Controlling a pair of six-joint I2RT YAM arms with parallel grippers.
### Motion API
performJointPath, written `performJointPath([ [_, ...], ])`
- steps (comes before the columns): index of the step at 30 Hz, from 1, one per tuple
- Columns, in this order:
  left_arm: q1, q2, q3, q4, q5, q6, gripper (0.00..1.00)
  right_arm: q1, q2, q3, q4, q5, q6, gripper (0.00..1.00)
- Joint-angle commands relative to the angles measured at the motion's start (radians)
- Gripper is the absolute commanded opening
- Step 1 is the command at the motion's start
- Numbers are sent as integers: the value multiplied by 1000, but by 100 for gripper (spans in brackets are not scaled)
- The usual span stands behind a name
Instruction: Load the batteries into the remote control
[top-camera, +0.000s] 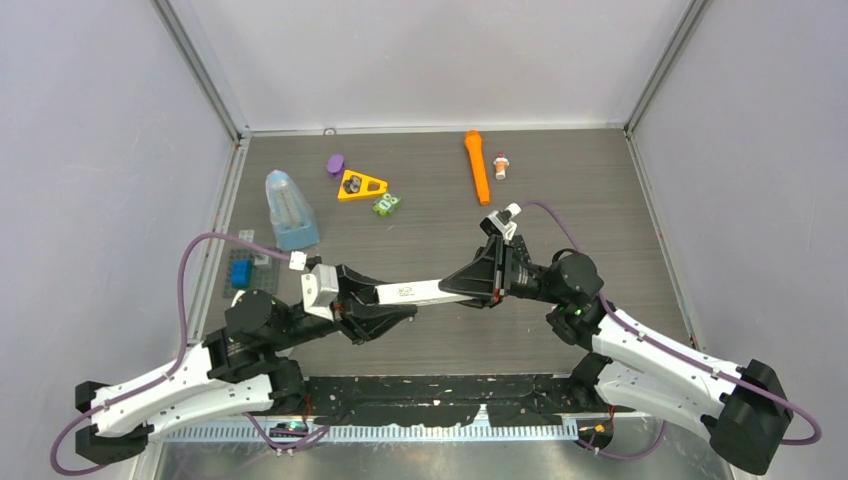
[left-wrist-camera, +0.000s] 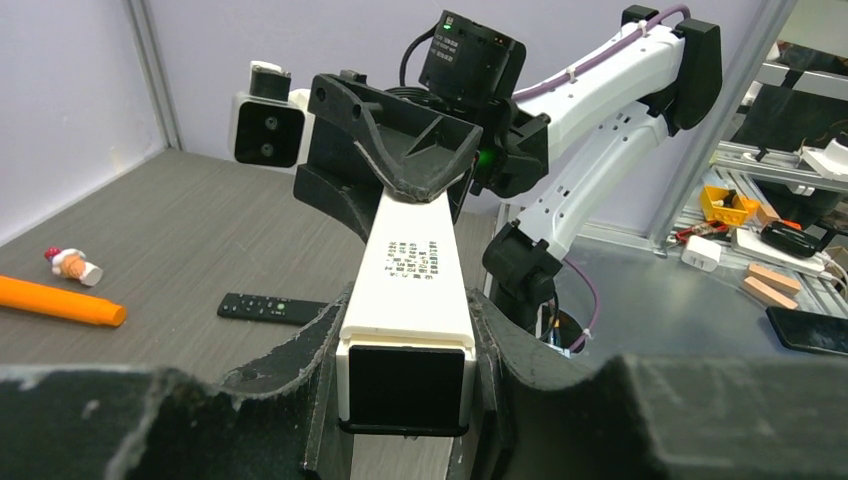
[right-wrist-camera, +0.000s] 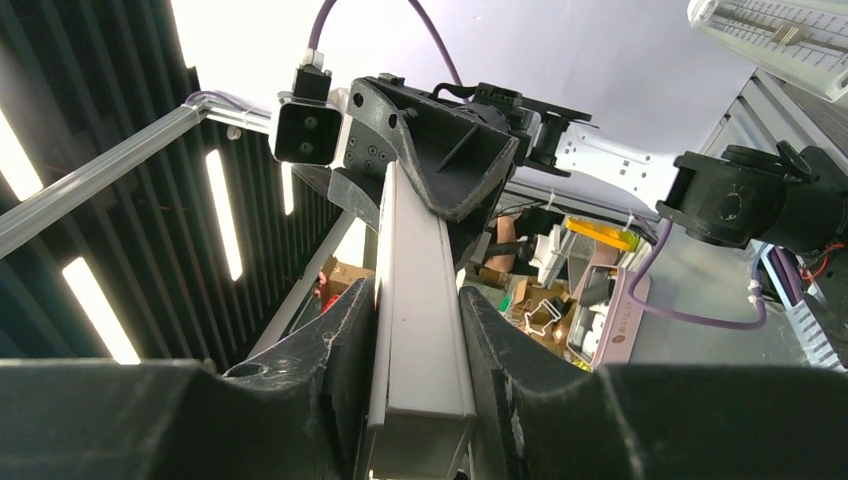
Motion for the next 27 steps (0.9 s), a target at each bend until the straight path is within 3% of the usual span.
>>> performJointPath([
  [1, 8, -86, 26, 116, -100, -14, 0, -29, -26, 7, -61, -14, -62, 33],
  [5, 9, -103, 26, 81, -114, -4, 0, -43, -45, 46, -215, -16, -165, 59],
  [9, 8, -98, 20, 77, -113, -6, 0, -46, -60, 150, -458, -11, -332, 72],
  [12, 8, -82, 22, 72, -103, -8, 0, -48, -60, 192, -551, -2, -396, 72],
  [18, 9, -82, 17, 55, -98, -5, 0, -57, -66, 230, -667, 16, -482, 61],
  [27, 9, -65, 2, 26, -68, -8, 0, -60, -102, 287, -847, 36, -606, 53],
])
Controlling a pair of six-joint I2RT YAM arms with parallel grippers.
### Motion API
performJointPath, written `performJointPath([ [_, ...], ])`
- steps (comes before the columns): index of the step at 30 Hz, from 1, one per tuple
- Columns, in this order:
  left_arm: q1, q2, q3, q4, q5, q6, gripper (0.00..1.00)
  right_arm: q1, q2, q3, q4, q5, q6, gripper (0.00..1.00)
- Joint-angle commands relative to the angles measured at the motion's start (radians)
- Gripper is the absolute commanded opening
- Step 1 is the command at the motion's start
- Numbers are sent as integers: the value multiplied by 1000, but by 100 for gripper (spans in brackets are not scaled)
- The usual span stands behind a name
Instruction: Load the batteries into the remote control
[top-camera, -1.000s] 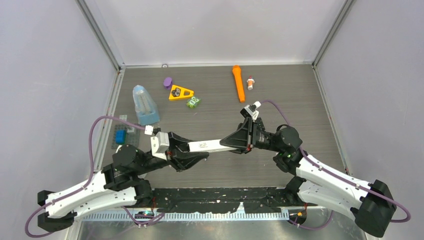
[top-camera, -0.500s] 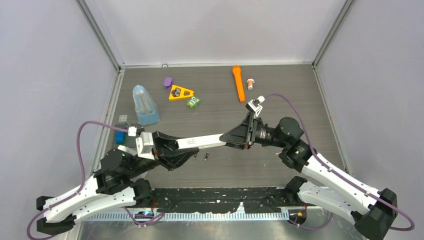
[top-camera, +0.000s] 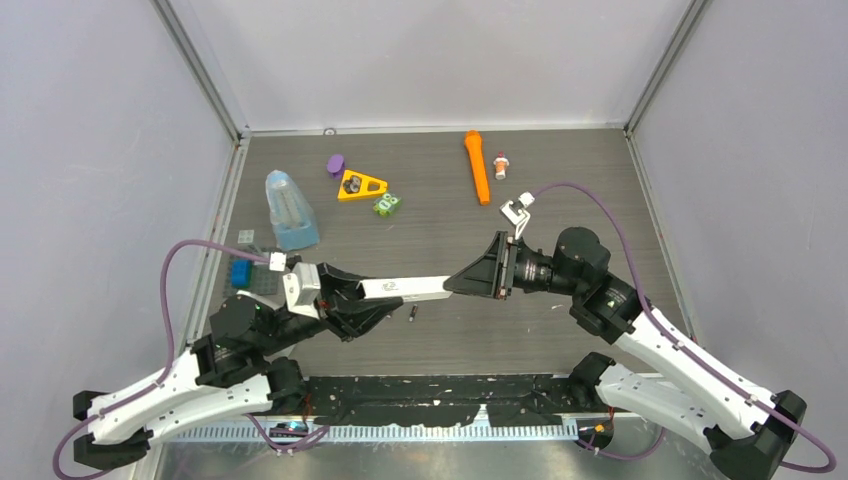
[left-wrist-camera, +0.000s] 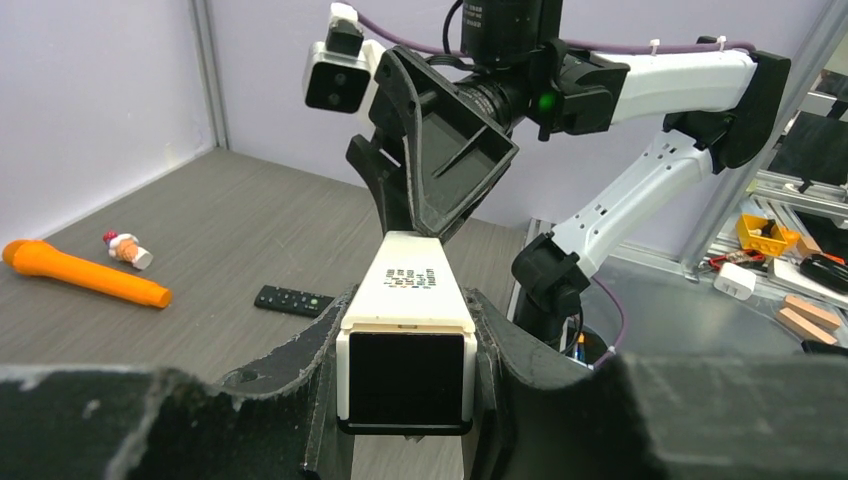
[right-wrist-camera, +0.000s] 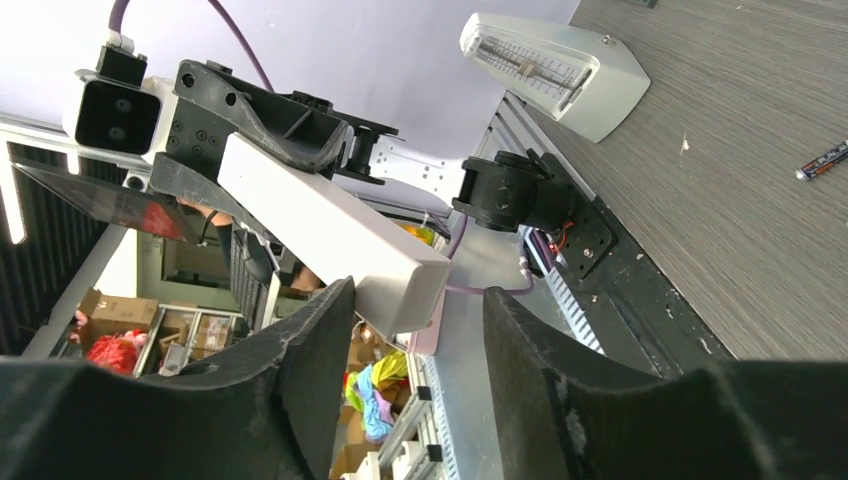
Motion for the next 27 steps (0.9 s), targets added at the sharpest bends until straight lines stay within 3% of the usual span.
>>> performJointPath([
  [1, 3, 11, 12, 88, 15, -5, 0, -3, -27, 47, -98, 11, -86, 50],
  [14, 3, 84, 12, 49, 44, 30, 0, -25, -76, 75, -89, 50, -5, 7],
  [21, 3, 124, 4, 20, 23, 49, 0, -50, -118, 70, -87, 96, 10, 5],
  [27, 10, 125, -78, 24, -87, 47, 0, -55, -147, 78, -65, 262, 3, 5],
])
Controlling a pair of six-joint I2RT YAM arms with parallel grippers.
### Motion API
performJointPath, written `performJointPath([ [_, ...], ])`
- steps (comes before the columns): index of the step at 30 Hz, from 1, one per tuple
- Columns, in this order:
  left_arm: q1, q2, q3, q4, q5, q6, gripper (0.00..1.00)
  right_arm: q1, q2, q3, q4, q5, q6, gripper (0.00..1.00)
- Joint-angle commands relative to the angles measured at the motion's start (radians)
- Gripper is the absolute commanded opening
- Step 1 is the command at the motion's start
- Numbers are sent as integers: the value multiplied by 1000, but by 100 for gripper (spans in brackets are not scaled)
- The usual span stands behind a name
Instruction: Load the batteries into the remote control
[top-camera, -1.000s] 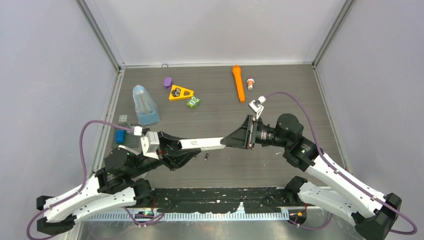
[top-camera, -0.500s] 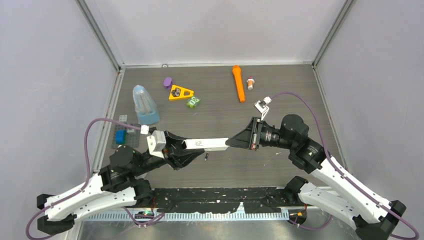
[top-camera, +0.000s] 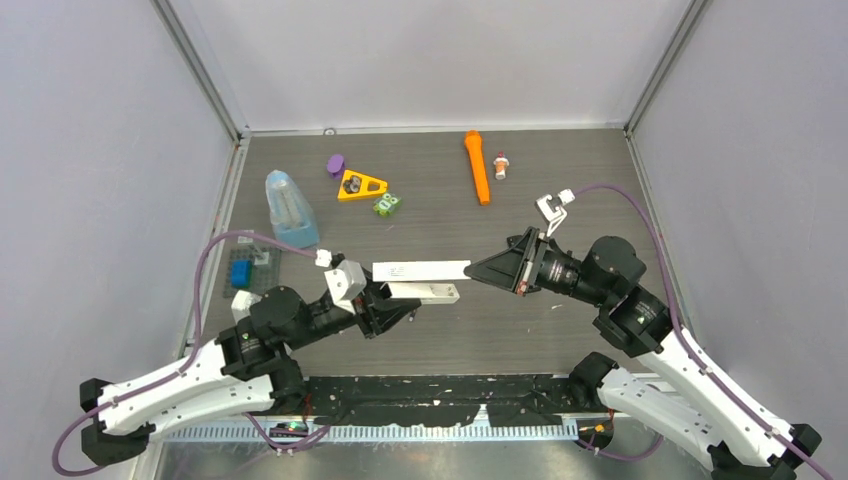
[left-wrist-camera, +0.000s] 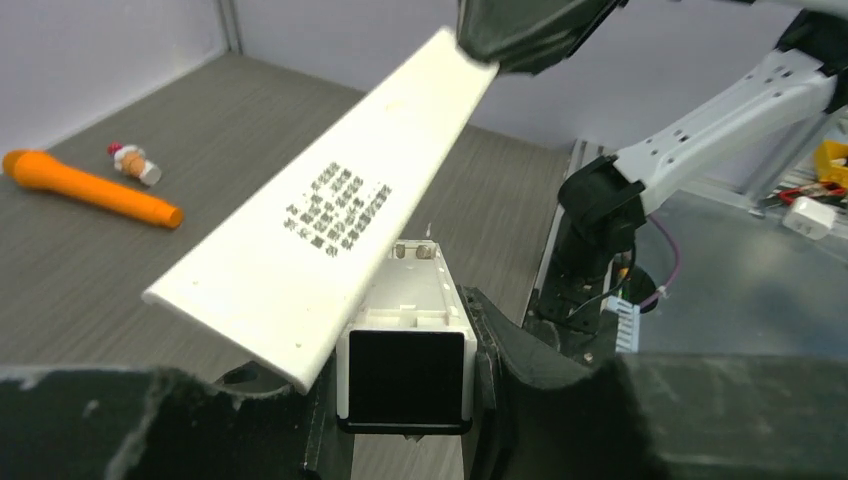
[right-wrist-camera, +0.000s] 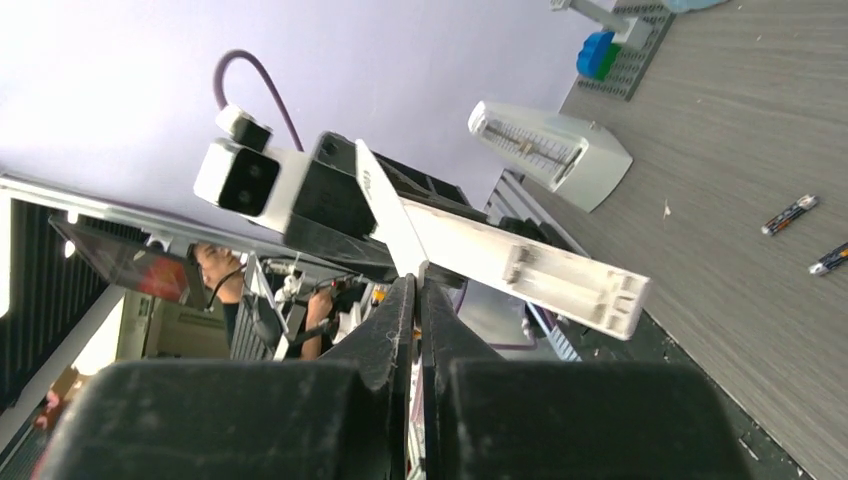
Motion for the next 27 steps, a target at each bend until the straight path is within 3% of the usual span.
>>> performJointPath([
  [1, 13, -10, -80, 50, -87, 5, 0, -5, -16, 37, 38, 193, -9, 5],
  [11, 46, -128, -266, 80, -135, -94, 0, -5, 136, -49, 6, 448, -70, 5],
  [17, 52, -165, -262, 43, -167, -95, 0, -7, 333, -130, 85, 528, -113, 5],
  [24, 51, -181, -237, 12, -303, -80, 0, -6, 562, -157, 99, 545, -142, 5],
  [26, 52, -187, -223, -3, -310, -72, 0, -5, 596, -154, 77, 556, -157, 9],
  [27, 52, -191, -217, -10, -309, -69, 0, -5, 606, -152, 57, 559, -170, 19],
])
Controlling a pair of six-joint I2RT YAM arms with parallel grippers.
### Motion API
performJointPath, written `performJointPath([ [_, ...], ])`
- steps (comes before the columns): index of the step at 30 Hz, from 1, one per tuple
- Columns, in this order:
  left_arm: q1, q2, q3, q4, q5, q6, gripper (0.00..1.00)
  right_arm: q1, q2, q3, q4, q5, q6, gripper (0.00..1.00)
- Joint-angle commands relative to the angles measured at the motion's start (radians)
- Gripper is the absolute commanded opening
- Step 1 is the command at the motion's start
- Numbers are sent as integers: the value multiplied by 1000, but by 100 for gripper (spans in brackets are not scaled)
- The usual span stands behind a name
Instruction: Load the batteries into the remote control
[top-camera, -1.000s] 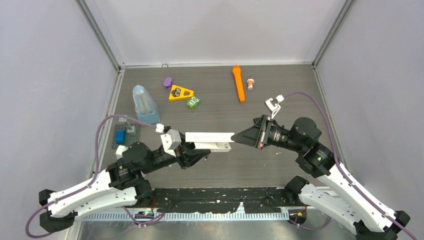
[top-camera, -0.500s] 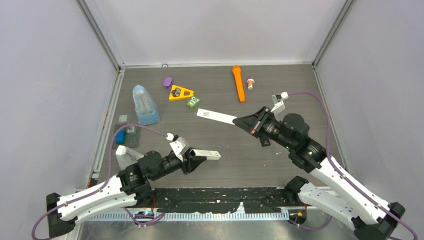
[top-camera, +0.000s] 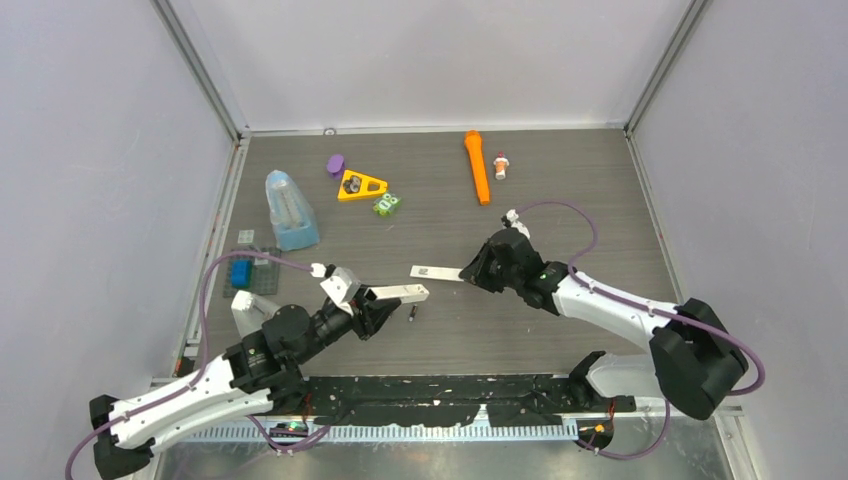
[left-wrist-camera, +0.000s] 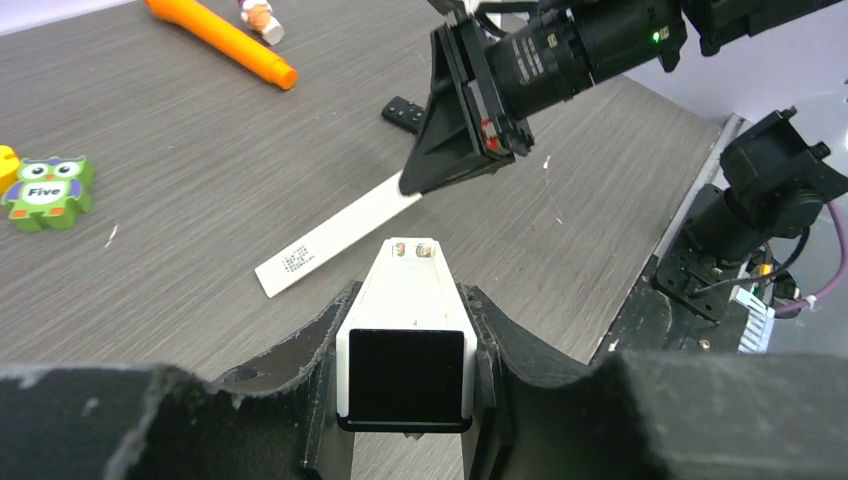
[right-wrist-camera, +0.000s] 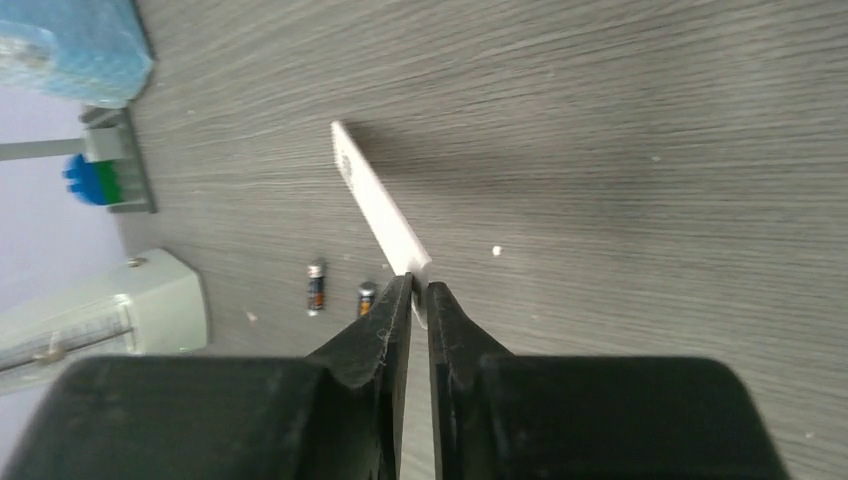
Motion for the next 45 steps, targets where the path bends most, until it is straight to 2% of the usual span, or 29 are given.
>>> performJointPath([
  [1, 6, -25, 68, 10, -56, 18, 0, -2, 48, 9, 6, 62, -73, 26],
  [3, 7, -32, 88, -31, -30, 31, 0, 0, 57, 9, -25, 71, -101, 58],
  [5, 7, -38, 111, -67, 19, 49, 0, -1, 41, 16, -80, 81, -133, 74],
  [7, 6, -40, 130, -102, 75, 77, 0, -1, -2, 23, -104, 72, -175, 83],
  [9, 6, -44, 145, -133, 131, 99, 0, -1, -65, 26, -100, 32, -240, 88],
  [12, 7, -55, 174, -178, 264, 132, 0, -1, -181, 29, -55, -180, -445, 90],
  [13, 6, -59, 190, -199, 333, 144, 0, -1, -223, 32, -38, -309, -481, 91],
  [16, 7, -65, 239, -261, 459, 167, 0, -1, -280, 46, -22, -555, -588, 94],
  [18, 7, -65, 274, -299, 529, 194, 0, -1, -292, 44, 39, -730, -568, 95],
  [20, 7, -59, 303, -322, 597, 238, 0, 4, -279, 9, 302, -888, -468, 96],
  [21, 7, -54, 314, -329, 623, 260, 0, 13, -258, -11, 366, -969, -431, 96],
  [22, 6, -45, 327, -331, 646, 279, 0, 27, -246, -17, 475, -996, -362, 96],
  [24, 6, -24, 350, -343, 699, 311, 0, 60, -207, 1, 553, -1053, -304, 97],
  [30, 7, 42, 421, -349, 813, 386, 0, 172, -174, 81, 561, -1077, -299, 97],
  [35, 7, 73, 481, -358, 917, 416, 0, 238, -209, 83, 564, -1144, -343, 97],
  [38, 7, 90, 504, -357, 969, 419, 0, 275, -221, 96, 537, -1179, -365, 97],
  [43, 7, 105, 512, -314, 987, 422, 0, 294, -206, 153, 356, -1186, -507, 96],
  [45, 7, 117, 521, -322, 986, 432, 0, 297, -196, 158, 356, -1198, -513, 96],
])
